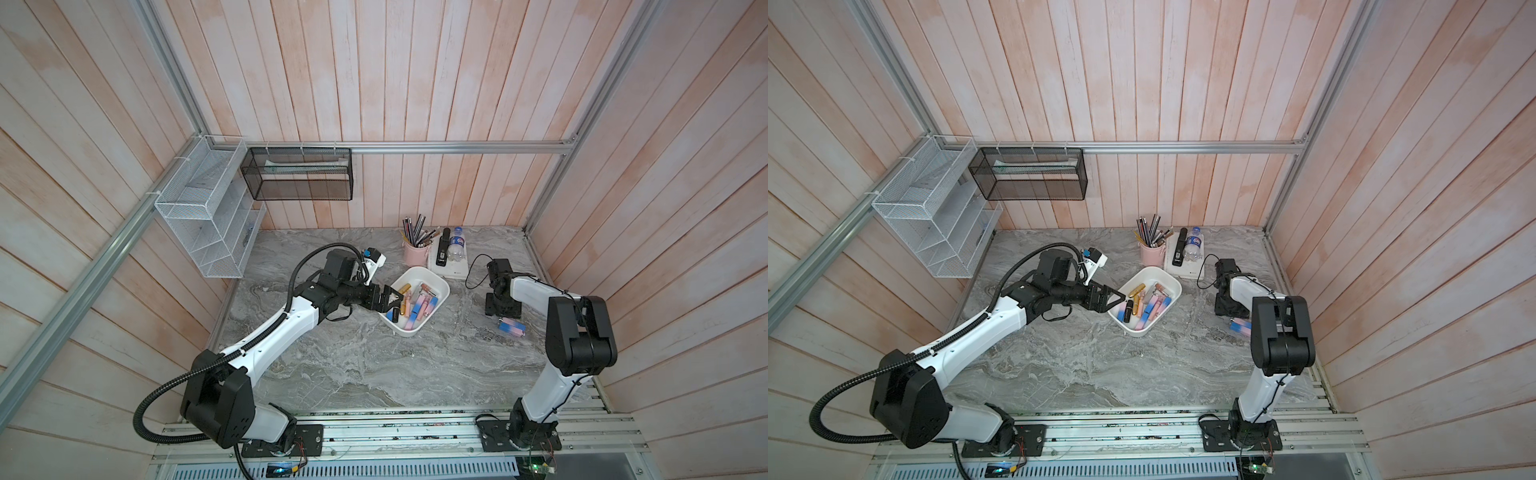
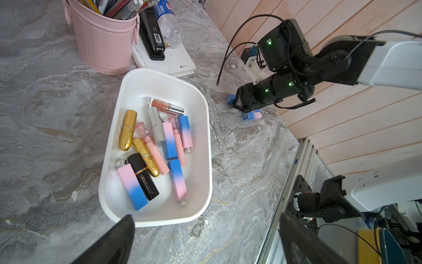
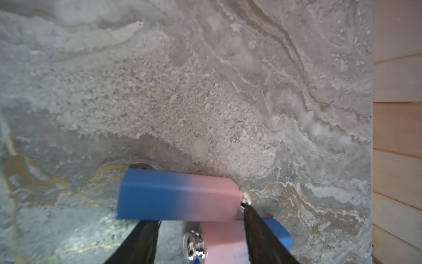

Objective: Put the lipstick into the storage box
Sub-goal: Pick up the lipstick at the center of the board.

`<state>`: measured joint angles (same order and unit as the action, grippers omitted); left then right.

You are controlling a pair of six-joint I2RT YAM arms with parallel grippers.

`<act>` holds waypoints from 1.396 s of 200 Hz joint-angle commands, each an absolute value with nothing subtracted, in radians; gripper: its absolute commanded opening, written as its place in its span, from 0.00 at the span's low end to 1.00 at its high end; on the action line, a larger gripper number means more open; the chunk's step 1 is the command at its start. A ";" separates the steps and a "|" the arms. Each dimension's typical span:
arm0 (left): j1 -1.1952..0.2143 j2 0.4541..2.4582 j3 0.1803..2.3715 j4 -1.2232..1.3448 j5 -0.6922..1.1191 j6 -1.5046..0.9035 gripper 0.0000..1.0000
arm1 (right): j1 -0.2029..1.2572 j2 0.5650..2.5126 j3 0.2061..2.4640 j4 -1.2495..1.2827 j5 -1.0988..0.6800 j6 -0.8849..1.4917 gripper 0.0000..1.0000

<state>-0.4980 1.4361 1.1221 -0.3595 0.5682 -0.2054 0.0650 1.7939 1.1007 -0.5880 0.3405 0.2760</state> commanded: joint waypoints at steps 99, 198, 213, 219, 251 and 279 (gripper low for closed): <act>-0.479 1.503 1.184 -0.349 0.586 -0.190 1.00 | 0.008 1.923 1.209 -0.566 0.317 0.180 0.55; -0.479 1.515 1.213 -0.358 0.576 -0.220 1.00 | 0.002 1.895 1.207 -0.553 0.161 0.232 0.19; -0.479 1.511 1.208 -0.357 0.573 -0.227 1.00 | 0.009 1.861 1.213 -0.562 0.137 0.256 0.19; -0.478 1.509 1.207 -0.357 0.571 -0.230 1.00 | 0.013 1.849 1.220 -0.572 0.130 0.264 0.19; -0.479 1.497 1.197 -0.365 0.568 -0.232 1.00 | 0.081 1.796 1.277 -0.622 0.112 0.294 0.19; -0.478 1.484 1.197 -0.365 0.575 -0.235 1.00 | 0.186 1.784 1.375 -0.684 0.126 0.323 0.19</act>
